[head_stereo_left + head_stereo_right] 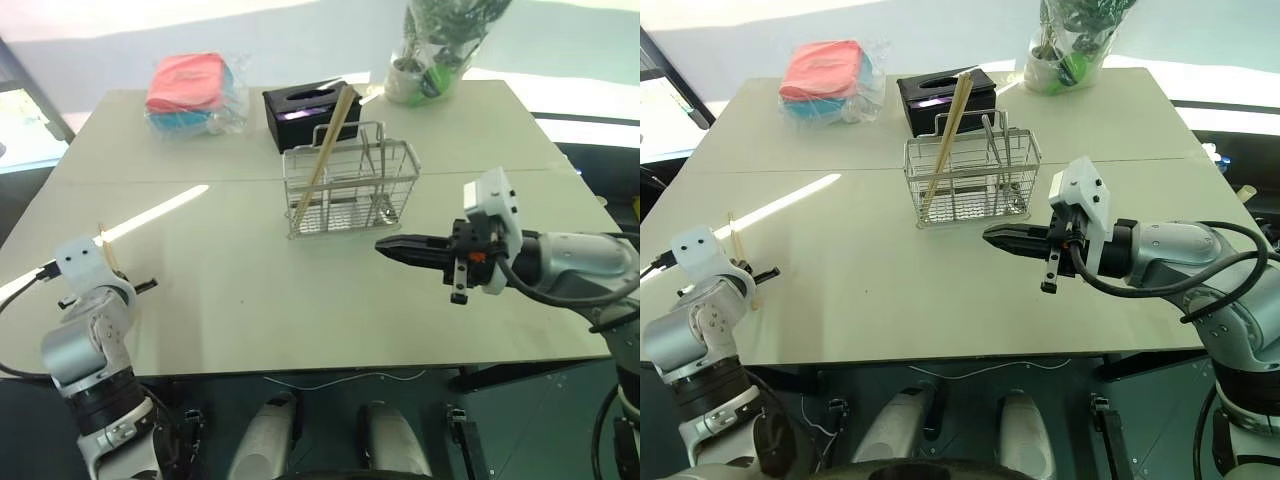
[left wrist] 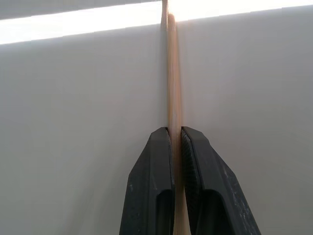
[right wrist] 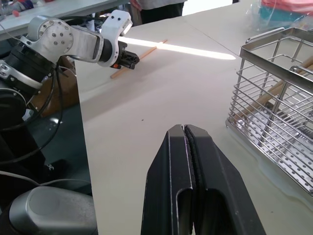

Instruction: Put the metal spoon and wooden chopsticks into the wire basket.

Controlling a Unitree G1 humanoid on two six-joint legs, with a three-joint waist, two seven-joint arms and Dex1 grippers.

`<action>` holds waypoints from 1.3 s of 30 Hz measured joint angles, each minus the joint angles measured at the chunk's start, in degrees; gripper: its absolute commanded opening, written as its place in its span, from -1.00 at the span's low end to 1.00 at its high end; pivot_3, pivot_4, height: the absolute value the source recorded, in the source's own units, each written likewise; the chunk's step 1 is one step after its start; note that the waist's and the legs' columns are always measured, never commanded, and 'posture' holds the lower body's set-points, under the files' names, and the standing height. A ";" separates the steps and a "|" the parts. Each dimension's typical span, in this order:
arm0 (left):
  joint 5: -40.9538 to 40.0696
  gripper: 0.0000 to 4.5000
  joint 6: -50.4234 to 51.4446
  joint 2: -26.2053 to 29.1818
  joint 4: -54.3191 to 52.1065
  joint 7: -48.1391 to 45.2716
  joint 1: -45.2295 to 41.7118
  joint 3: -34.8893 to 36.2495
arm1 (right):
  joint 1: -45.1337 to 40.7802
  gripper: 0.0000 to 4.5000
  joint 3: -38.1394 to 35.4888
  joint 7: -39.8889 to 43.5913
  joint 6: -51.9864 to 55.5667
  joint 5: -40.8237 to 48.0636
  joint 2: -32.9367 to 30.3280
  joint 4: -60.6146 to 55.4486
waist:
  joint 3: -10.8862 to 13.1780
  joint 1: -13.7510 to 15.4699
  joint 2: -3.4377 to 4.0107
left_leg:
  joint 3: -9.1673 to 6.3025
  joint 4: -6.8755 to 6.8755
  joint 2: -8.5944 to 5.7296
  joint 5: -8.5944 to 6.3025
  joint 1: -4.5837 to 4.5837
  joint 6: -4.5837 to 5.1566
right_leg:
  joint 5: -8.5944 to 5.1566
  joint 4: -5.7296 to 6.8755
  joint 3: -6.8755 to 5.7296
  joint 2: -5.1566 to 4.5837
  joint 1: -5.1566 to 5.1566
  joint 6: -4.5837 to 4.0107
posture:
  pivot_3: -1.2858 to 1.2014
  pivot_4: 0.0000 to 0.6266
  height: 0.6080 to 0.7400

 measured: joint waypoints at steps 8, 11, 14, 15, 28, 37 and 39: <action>-2.96 -0.97 -23.73 7.37 15.96 -11.20 -19.14 -4.81 | 0.45 -1.00 -0.01 -2.22 -1.66 -1.72 3.02 0.03 | 0.04 1.64 -0.41 | 0.00 0.20 -0.09 0.02 -0.64 0.01 | 0.15 -0.21 -0.14 -0.01 -0.56 -0.08 | 0.03 -0.52 1.00; -3.21 -0.97 -35.51 7.79 22.76 -17.27 -25.62 -8.33 | 0.57 -1.00 -0.29 -4.36 -2.80 -2.70 5.25 0.25 | 0.03 1.63 -0.41 | 0.05 0.20 -0.11 0.03 -0.65 0.02 | 0.24 -0.18 -0.12 -0.01 -0.45 0.08 | 0.03 -0.52 1.00; -4.97 -0.97 -47.58 4.91 29.19 -24.15 -29.66 -11.10 | 0.60 -1.00 -1.38 -6.96 -4.38 -4.23 7.06 1.17 | 0.04 1.53 -0.41 | 0.06 0.19 -0.08 0.09 -0.66 0.11 | 0.26 -0.16 -0.11 0.03 -0.46 0.12 | 0.03 -0.52 1.00; -5.99 -0.97 -51.63 3.43 31.18 -26.84 -30.76 -11.96 | 0.62 -1.00 -2.12 -8.07 -4.91 -4.81 7.79 1.23 | 0.04 1.50 -0.41 | 0.06 0.19 -0.08 0.10 -0.66 0.13 | 0.27 -0.16 -0.11 0.03 -0.45 0.13 | 0.03 -0.52 1.00; -24.29 -0.97 -62.25 -10.06 44.51 -53.79 -38.17 -12.74 | 3.45 -1.00 -7.13 -14.97 -6.53 -6.27 8.99 -1.26 | 0.05 1.03 -0.43 | -0.01 0.30 -0.02 0.14 -0.63 0.20 | 0.29 -0.08 -0.15 0.17 -0.38 0.17 | 0.03 -0.52 1.00; -25.66 -0.97 -63.95 -14.87 52.11 -58.75 -42.04 -13.25 | 5.49 -1.00 -7.66 -18.26 -7.32 -6.22 10.79 -3.34 | 0.06 1.14 -0.45 | -0.05 0.39 -0.02 0.14 -0.59 0.21 | 0.30 -0.07 -0.17 0.21 -0.31 0.19 | 0.03 -0.52 1.00; -25.59 -0.97 -64.69 -15.57 53.10 -59.47 -42.08 -13.40 | 5.57 -1.00 -7.66 -18.84 -7.65 -6.22 11.09 -3.49 | 0.06 1.15 -0.45 | -0.05 0.39 -0.02 0.14 -0.59 0.21 | 0.30 -0.06 -0.17 0.21 -0.30 0.19 | 0.03 -0.52 1.00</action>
